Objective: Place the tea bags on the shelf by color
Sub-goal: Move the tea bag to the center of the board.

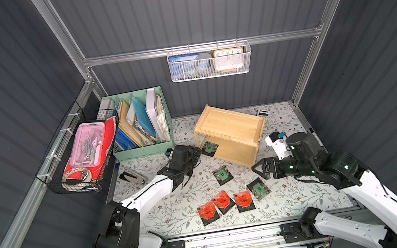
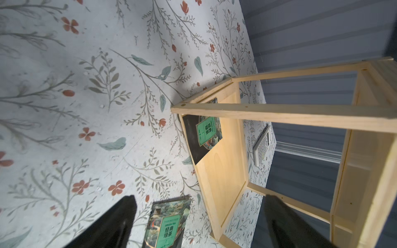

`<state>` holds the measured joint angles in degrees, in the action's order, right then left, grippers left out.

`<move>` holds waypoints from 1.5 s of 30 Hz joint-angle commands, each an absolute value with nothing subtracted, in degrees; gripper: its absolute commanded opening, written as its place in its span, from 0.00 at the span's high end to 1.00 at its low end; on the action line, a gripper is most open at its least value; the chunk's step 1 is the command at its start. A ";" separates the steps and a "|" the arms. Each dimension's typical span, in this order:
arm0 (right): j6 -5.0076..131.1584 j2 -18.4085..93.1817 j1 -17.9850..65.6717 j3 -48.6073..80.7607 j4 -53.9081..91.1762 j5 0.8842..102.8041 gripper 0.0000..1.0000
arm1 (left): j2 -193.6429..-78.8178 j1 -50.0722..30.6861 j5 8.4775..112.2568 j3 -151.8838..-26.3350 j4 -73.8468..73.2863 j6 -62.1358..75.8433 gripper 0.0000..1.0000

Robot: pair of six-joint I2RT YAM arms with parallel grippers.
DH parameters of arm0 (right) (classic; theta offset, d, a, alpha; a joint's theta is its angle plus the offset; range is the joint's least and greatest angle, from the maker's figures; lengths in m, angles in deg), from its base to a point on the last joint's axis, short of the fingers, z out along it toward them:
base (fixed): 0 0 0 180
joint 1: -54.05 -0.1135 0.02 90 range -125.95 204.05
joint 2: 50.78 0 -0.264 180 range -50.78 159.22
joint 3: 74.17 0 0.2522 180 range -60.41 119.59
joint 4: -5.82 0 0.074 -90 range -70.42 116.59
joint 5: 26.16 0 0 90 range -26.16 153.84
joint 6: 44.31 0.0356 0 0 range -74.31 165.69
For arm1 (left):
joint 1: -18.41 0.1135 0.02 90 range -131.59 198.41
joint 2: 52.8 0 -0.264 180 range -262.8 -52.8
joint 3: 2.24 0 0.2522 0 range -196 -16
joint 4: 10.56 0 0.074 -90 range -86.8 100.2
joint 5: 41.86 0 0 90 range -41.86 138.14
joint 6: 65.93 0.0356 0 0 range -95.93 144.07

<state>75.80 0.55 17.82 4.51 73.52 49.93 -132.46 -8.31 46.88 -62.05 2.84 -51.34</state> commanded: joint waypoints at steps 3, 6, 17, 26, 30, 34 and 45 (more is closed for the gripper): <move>79.19 0.38 16.66 -3.73 68.96 41.51 0.14 | -130.52 -9.39 51.23 -63.29 12.36 -47.85 0.00; 81.10 0.53 15.39 -7.55 66.04 42.31 0.17 | -129.73 -10.18 53.71 -63.23 12.47 -46.89 0.00; 85.22 10.38 3.24 -12.19 53.62 58.94 0.29 | -122.83 -10.77 58.09 -60.19 17.76 -42.20 0.00; 81.69 26.09 0.35 -7.16 49.94 71.66 0.29 | -113.70 -10.73 55.52 -56.16 23.01 -42.27 0.00; 82.17 31.47 0.41 -4.46 49.08 74.05 0.32 | -112.06 -10.71 55.06 -56.22 25.64 -41.51 0.00; 82.09 36.58 0.43 -2.27 47.21 73.96 0.41 | -110.68 -10.71 55.38 -56.07 27.40 -41.59 0.00; 83.88 45.20 1.96 0.92 43.96 77.44 0.48 | -106.79 -10.68 53.35 -55.93 31.82 -42.76 0.00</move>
